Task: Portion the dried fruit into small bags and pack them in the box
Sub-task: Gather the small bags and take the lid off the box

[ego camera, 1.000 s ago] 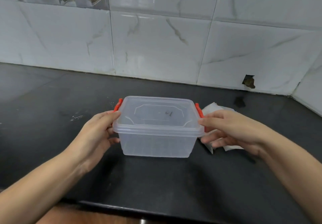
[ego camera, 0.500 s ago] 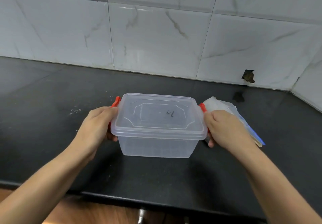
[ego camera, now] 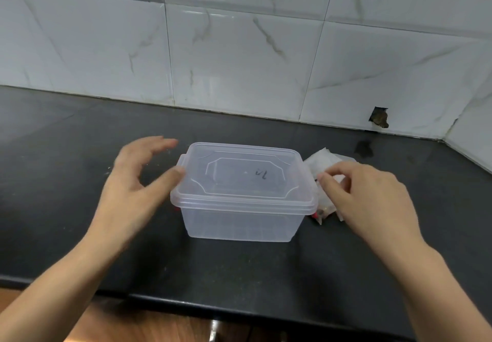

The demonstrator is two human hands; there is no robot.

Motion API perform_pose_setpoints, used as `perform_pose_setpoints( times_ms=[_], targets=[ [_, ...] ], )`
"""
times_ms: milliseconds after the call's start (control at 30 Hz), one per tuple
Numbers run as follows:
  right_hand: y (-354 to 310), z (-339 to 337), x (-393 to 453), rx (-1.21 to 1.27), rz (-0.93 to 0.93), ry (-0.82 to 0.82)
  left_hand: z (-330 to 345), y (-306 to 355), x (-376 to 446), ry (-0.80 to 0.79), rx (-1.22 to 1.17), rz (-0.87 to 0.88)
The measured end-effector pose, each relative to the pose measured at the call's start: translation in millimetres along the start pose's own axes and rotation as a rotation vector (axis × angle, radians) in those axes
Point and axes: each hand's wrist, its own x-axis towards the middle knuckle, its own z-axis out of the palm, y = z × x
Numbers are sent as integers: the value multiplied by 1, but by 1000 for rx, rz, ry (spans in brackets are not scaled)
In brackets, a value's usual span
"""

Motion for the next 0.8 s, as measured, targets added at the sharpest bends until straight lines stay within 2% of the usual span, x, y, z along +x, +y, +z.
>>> perform_pose_setpoints(
  times_ms=[133, 200, 333, 533, 800],
  targets=[
    [-17, 13, -9, 53, -326, 88, 15, 16, -4, -335, 266, 368],
    [-21, 24, -13, 38, -494, 139, 23, 19, -5, -390, 411, 505],
    [-25, 36, -13, 12, -723, 240, 25, 22, -3, -386, 440, 502],
    [-29, 48, -10, -23, -794, 316, 26, 26, -6, -316, 535, 572],
    [-29, 51, -6, 47, -819, 257, 31, 33, -3, -272, 709, 633]
  ],
)
